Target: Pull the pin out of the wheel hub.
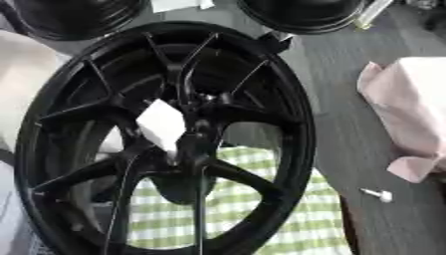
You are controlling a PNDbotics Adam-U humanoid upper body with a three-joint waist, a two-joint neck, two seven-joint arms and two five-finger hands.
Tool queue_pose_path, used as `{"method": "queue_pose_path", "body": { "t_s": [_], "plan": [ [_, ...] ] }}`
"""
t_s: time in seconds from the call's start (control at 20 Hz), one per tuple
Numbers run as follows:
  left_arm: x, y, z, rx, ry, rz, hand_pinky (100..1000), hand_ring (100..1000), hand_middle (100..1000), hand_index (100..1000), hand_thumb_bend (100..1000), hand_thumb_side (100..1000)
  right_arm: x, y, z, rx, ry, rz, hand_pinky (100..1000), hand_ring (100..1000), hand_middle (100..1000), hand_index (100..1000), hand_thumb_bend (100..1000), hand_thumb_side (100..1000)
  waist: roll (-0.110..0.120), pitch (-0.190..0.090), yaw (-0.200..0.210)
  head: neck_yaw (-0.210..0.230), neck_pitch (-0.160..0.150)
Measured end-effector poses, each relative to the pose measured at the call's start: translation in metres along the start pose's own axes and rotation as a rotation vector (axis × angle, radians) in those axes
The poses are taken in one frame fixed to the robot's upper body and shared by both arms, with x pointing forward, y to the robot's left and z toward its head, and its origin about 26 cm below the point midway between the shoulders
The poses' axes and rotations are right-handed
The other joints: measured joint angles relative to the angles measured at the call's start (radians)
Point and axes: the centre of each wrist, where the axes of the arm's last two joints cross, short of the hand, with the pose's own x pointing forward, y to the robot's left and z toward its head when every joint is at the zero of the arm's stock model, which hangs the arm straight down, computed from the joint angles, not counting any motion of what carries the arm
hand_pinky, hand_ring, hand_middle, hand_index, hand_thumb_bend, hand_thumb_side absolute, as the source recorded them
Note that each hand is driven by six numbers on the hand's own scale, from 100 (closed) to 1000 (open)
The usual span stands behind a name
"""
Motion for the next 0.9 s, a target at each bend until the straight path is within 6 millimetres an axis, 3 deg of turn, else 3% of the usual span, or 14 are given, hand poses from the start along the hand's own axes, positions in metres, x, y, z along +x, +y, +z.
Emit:
{"method": "queue_pose_path", "body": {
  "t_s": [0.2,0.45,0.5,0.65,0.9],
  "plan": [
    [0.002,-0.002,-0.002,-0.004,-0.005,0.015,696,660,603,704,828,503,-0.033,-0.007,0.009,-0.117,0.052,0.017,936,857,832,856,560,408,0.011,-0.012,0.015,0.000,0.006],
    [0.004,-0.005,-0.003,-0.020,-0.008,0.027,696,660,603,704,828,506,-0.048,-0.016,0.022,-0.240,0.019,-0.036,920,790,743,806,507,399,0.012,-0.019,0.040,-0.006,0.015],
    [0.005,-0.006,-0.003,-0.022,-0.010,0.028,696,660,603,704,828,506,-0.046,-0.016,0.023,-0.258,-0.004,-0.052,910,755,696,781,484,376,0.012,-0.022,0.043,-0.009,0.017],
    [0.006,-0.008,-0.003,-0.031,-0.015,0.033,696,661,603,704,828,507,-0.031,-0.010,0.024,-0.288,-0.099,-0.111,908,735,666,759,470,358,0.013,-0.025,0.049,-0.013,0.027],
    [0.010,-0.013,-0.005,-0.056,-0.026,0.043,696,661,603,704,828,509,0.004,0.019,0.021,-0.272,-0.269,-0.242,914,715,646,746,432,330,0.007,-0.031,0.064,-0.015,0.039]
  ]
}}
